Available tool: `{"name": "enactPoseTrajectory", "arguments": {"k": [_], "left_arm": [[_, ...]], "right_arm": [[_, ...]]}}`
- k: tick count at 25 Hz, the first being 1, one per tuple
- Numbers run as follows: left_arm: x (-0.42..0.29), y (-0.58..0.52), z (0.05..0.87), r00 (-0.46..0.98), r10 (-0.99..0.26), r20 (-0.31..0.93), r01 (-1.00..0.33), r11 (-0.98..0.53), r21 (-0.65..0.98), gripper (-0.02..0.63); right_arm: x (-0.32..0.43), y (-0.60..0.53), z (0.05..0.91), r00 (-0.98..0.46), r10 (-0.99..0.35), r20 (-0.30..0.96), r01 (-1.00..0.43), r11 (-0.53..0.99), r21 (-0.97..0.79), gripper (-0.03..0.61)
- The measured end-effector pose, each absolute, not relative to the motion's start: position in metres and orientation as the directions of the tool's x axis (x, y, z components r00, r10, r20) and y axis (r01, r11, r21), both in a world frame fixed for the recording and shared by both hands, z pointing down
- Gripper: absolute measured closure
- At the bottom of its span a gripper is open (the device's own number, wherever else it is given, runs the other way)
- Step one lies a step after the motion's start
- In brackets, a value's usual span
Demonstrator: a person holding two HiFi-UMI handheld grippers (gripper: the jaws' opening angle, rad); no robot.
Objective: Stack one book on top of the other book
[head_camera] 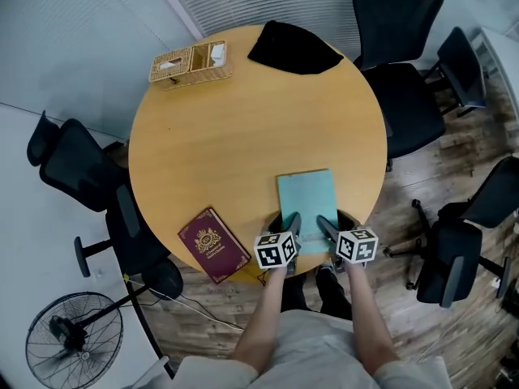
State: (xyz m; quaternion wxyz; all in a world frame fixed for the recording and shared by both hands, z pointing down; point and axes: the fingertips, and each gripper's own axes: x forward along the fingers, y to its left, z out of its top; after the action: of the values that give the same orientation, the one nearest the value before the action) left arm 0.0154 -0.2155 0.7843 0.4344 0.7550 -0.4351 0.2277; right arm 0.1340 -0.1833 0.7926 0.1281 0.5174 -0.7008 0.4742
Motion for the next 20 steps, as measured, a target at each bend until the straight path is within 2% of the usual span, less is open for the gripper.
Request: {"name": "enactPoseTrajectory", "arguments": {"k": [7, 20], "left_arm": [[0.018, -0.213, 0.780, 0.506, -0.452, 0.735, -0.861, -0.225, 0.455, 0.391], [-0.014, -0.199, 0.738, 0.417, -0.559, 0.716, -0.894, -0.110, 0.435, 0.394]], "right_arm": [[0.131, -0.185, 0.786, -0.383, -0.591, 0.710, -0.891, 0.035, -0.452, 0.299], [0.104, -0.186, 0.740, -0.397, -0.605, 0.690, -0.908, 0.151, -0.390, 0.298]]}}
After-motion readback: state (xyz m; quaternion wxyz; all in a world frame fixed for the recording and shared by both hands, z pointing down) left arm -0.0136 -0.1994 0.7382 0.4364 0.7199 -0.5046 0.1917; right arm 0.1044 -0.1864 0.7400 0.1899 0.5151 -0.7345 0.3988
